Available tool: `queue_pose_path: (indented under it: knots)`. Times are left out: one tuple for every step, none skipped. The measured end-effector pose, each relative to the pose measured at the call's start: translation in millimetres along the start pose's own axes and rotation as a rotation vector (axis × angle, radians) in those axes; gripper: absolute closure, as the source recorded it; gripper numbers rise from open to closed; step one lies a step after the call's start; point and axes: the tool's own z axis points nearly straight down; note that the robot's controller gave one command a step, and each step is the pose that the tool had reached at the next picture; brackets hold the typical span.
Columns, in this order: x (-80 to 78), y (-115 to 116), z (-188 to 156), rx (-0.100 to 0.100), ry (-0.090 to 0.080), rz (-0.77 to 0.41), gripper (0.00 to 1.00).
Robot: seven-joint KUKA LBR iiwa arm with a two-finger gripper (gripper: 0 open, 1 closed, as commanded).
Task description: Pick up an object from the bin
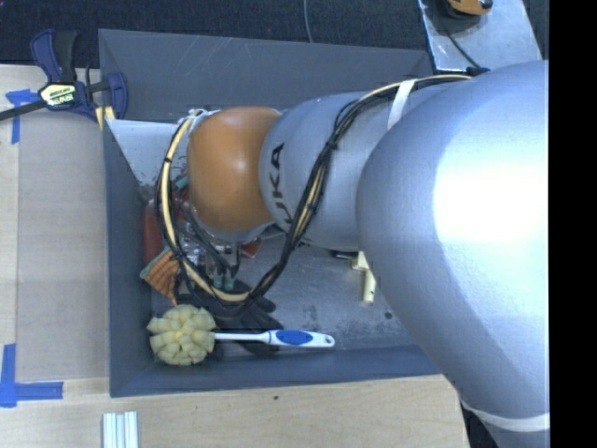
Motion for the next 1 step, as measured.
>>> queue_pose_path:
  knots:
    - [-0.8, -0.7, -43.2, 0.001, 0.001, 0.001, 1.0]
